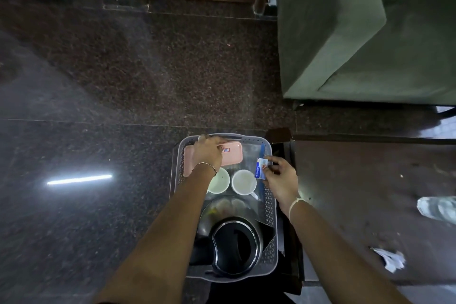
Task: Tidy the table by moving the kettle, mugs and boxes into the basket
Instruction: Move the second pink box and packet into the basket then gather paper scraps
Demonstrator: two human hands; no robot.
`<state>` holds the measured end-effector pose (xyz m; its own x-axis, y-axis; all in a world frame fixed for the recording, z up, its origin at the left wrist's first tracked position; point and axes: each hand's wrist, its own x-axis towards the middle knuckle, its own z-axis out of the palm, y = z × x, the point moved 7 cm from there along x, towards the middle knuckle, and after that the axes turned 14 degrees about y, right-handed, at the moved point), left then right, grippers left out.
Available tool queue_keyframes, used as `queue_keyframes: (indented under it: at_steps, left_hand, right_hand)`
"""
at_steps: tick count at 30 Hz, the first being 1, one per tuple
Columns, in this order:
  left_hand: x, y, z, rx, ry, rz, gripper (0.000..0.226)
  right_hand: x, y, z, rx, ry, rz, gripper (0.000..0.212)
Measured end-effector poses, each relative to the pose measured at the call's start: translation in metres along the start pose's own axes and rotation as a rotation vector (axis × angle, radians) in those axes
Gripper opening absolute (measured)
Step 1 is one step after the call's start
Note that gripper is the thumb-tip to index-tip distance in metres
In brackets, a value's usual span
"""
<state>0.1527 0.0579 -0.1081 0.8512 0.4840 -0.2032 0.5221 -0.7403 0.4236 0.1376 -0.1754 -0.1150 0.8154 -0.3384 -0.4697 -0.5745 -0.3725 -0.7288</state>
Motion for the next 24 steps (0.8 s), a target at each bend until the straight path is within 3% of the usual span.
queue_keyframes:
  at_steps: [7,14,19,24]
  left_hand:
    - [0.001,0.008,0.002,0.247,0.008,0.15,0.042]
    - [-0.001,0.016,0.0,0.473,0.052,0.266,0.029]
    - [-0.007,0.022,0.0,0.436,0.132,0.355,0.02]
    - [-0.012,0.023,0.018,0.345,0.047,0.451,0.026]
  right_hand:
    - [0.01,-0.008,-0.006,-0.237,0.06,-0.181,0.028]
    - [0.002,-0.024,-0.003,-0.562,0.058,-0.5,0.025]
    - [-0.002,-0.029,0.011,-0.864,-0.007,-0.759,0.02]
    - [-0.004,-0.025,0.023,-1.069,-0.059,-0.844,0.015]
